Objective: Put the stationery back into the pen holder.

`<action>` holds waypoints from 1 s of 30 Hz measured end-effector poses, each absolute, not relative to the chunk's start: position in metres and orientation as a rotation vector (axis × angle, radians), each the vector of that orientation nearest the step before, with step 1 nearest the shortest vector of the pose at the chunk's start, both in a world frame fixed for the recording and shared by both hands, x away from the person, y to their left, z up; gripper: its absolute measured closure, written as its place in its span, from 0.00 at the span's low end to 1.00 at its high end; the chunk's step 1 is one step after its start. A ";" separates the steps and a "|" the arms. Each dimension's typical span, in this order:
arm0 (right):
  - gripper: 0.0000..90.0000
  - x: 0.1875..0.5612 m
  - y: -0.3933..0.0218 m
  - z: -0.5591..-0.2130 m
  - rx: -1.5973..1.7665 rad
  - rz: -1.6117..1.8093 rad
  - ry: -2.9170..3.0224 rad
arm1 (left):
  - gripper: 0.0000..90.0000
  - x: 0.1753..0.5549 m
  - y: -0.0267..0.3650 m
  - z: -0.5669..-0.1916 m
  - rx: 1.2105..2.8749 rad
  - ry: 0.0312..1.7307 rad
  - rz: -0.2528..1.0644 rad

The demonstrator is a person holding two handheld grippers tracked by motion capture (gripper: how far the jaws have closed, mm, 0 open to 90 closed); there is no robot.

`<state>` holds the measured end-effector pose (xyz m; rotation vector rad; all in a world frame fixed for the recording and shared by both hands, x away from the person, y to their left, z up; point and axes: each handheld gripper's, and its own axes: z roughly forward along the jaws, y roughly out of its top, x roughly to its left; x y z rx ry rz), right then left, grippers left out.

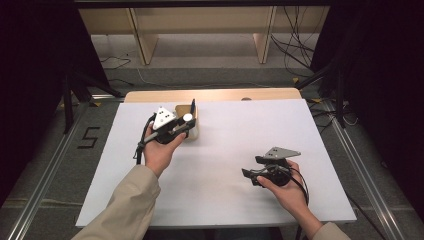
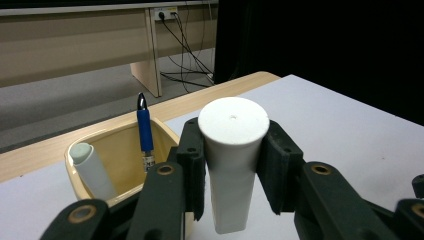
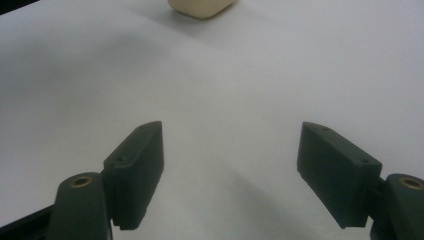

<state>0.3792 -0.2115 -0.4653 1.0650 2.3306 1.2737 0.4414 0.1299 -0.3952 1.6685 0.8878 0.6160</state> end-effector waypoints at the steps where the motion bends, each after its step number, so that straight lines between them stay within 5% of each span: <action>1: 0.30 0.379 -0.212 -0.465 1.069 1.273 2.331 | 0.74 0.442 0.130 -0.395 1.665 0.890 0.617; 30: 0.30 0.379 -0.214 -0.467 1.074 1.274 2.326 | 0.74 0.460 0.140 -0.379 1.635 0.895 0.679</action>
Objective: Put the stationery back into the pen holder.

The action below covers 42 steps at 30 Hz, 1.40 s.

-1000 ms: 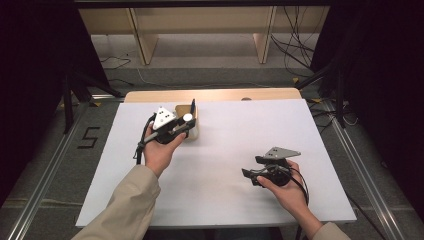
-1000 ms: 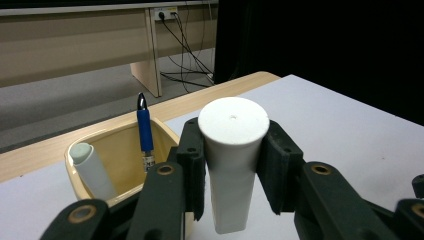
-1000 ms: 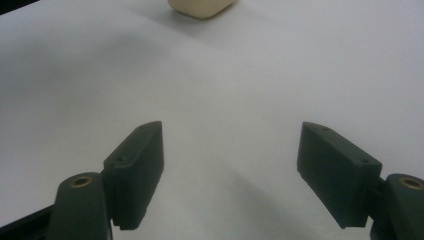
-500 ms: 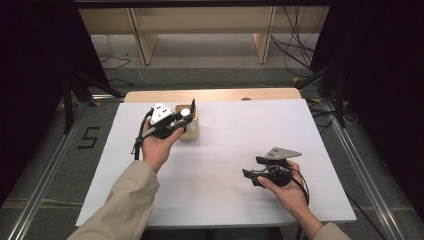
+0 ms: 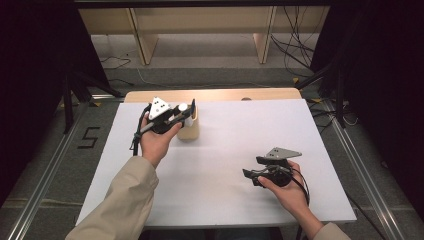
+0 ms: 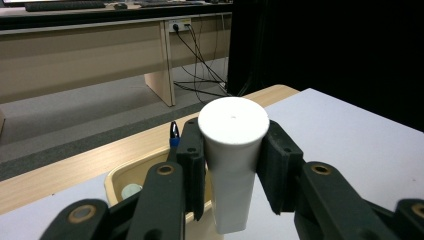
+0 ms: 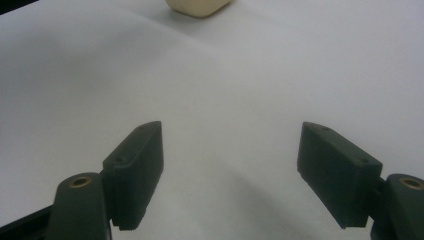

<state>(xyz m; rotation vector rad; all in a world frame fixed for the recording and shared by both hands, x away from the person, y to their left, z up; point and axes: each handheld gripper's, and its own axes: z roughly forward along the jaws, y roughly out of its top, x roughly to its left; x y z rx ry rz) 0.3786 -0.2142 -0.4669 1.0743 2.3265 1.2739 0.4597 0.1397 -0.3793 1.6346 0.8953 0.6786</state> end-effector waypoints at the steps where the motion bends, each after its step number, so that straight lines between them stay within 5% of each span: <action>1: 0.30 0.379 -0.214 -0.467 1.074 1.274 2.327 | 0.74 0.460 0.140 -0.379 1.634 0.896 0.681; 42: 0.30 0.379 -0.214 -0.469 1.074 1.265 2.338 | 0.74 0.481 0.144 -0.390 1.632 0.912 0.816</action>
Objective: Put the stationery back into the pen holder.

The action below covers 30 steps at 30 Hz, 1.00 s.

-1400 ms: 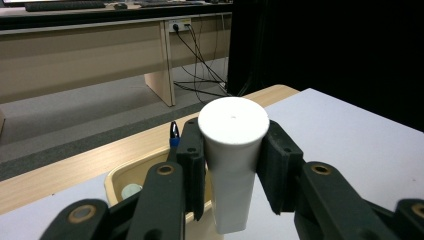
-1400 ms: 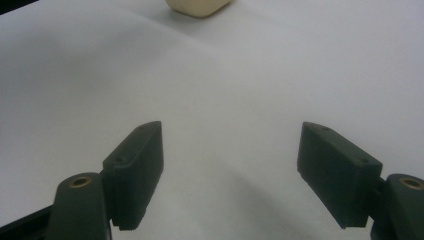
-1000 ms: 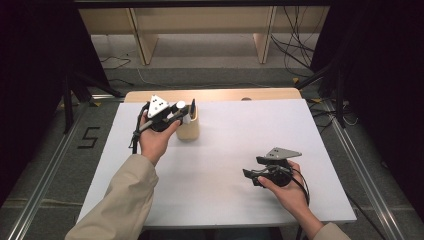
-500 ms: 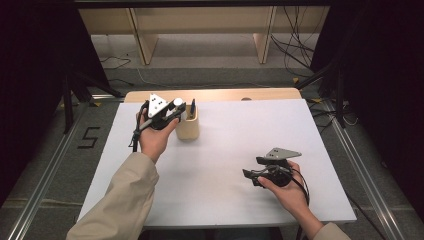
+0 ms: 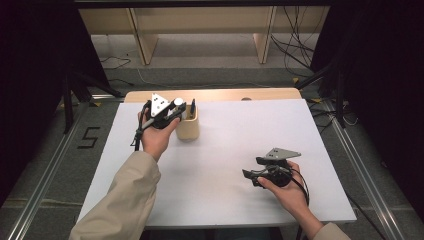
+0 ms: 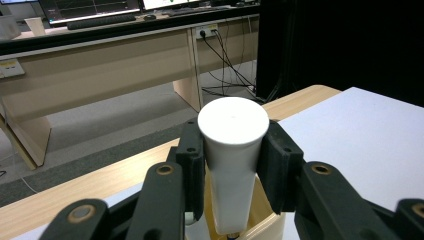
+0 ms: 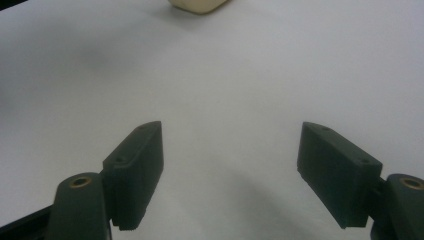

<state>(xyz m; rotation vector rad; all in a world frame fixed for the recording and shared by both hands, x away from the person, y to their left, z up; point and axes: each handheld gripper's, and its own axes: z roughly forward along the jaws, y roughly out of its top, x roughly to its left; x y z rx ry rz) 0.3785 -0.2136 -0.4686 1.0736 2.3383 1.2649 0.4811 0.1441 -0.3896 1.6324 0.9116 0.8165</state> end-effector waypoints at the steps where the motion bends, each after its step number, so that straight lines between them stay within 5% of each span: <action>1: 0.30 0.379 -0.214 -0.469 1.074 1.265 2.339 | 0.74 0.481 0.143 -0.390 1.635 0.911 0.816; 11: 0.30 0.379 -0.214 -0.469 1.071 1.268 2.336 | 0.73 0.484 0.140 -0.397 1.669 0.926 0.795; 17: 0.30 0.378 -0.214 -0.469 1.072 1.265 2.339 | 0.52 0.482 0.141 -0.396 1.665 0.949 0.776; 30: 0.30 0.378 -0.214 -0.469 1.074 1.264 2.337 | 0.35 0.466 0.144 -0.388 1.685 0.947 0.768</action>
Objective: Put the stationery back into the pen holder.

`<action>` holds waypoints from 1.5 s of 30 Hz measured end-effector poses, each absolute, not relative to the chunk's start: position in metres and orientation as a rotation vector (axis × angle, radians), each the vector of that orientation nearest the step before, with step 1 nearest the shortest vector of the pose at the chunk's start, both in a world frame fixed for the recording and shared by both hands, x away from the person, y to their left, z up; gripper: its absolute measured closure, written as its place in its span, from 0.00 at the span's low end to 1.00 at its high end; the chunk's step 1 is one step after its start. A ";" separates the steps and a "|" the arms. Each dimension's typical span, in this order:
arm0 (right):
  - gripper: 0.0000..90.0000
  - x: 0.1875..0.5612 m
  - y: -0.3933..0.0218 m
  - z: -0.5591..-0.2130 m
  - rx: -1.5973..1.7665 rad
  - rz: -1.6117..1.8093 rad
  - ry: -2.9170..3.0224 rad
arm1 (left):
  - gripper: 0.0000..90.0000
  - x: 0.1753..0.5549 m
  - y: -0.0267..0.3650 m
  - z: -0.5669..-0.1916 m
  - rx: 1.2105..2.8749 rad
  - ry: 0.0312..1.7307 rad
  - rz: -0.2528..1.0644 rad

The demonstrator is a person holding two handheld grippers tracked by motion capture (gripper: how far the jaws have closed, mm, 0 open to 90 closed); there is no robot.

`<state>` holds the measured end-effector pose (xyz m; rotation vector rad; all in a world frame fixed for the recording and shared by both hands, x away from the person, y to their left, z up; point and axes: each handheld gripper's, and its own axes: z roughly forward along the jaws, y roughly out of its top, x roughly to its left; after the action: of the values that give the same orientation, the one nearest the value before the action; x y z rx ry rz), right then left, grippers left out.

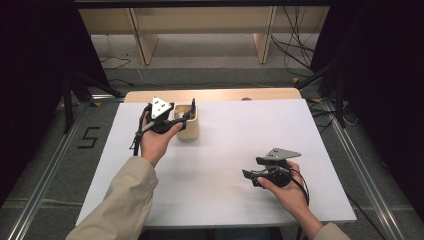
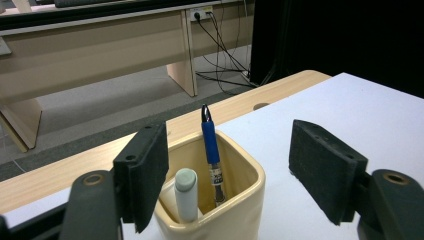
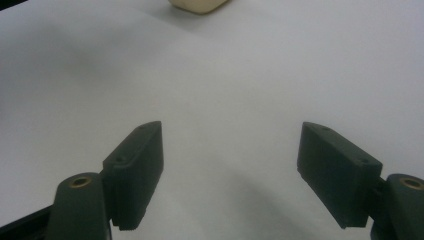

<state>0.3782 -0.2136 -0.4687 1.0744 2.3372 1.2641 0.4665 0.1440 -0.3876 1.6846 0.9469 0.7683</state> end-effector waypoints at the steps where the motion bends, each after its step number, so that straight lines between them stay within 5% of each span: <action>1: 0.30 0.378 -0.214 -0.469 1.074 1.264 2.337 | 0.35 0.465 0.144 -0.387 1.688 0.944 0.770; 45: 0.30 0.377 -0.216 -0.469 1.059 1.290 2.339 | 0.24 0.349 0.188 -0.465 1.867 0.857 0.645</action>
<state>0.3775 -0.2162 -0.4685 1.0594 2.3391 1.2897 0.3492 0.1881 -0.4648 1.8669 0.8573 0.6453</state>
